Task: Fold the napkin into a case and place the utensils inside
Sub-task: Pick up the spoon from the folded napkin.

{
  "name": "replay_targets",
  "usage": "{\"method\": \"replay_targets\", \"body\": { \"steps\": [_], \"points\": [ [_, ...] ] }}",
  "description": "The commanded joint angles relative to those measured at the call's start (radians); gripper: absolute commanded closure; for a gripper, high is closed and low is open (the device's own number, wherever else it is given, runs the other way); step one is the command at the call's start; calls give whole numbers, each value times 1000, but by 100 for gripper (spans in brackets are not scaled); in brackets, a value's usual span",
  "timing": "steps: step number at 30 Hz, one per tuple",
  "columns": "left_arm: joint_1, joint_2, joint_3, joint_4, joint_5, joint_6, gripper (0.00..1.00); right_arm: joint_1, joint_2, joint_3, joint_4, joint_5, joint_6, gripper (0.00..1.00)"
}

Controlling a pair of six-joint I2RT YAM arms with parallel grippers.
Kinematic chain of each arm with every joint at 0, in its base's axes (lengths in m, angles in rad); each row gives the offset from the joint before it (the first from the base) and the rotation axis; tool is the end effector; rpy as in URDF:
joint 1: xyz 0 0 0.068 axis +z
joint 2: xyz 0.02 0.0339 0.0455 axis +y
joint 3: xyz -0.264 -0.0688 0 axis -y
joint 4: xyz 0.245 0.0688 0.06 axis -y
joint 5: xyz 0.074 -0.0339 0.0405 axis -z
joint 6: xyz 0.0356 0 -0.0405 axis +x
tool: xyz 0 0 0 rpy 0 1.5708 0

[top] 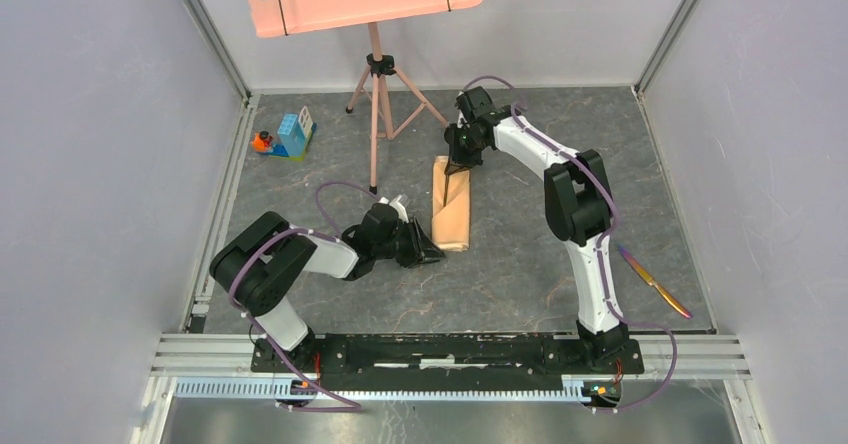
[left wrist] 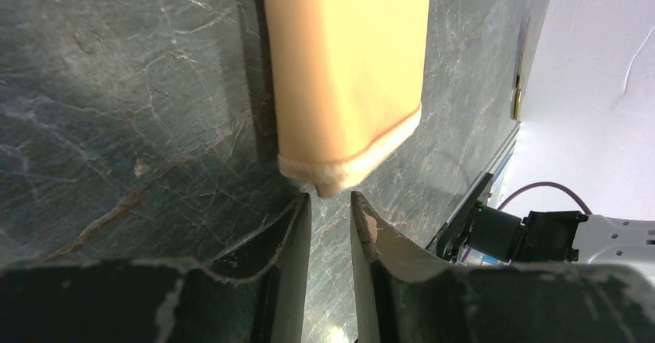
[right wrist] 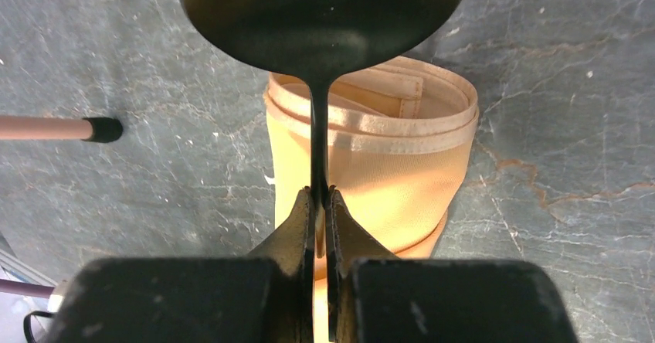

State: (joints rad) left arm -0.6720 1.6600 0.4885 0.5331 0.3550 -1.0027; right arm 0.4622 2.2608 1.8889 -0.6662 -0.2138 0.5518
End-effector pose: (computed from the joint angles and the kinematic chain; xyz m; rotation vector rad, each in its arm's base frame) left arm 0.2116 -0.1842 0.1101 -0.1878 2.4889 -1.2278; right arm 0.4382 0.2268 0.1903 0.0421 2.7132 0.6138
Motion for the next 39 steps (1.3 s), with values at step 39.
{"method": "replay_targets", "body": {
  "steps": [39],
  "points": [
    [22, 114, -48, 115, -89, -16, 71, 99, -123, -140, -125, 9, 4, 100]
  ]
}}
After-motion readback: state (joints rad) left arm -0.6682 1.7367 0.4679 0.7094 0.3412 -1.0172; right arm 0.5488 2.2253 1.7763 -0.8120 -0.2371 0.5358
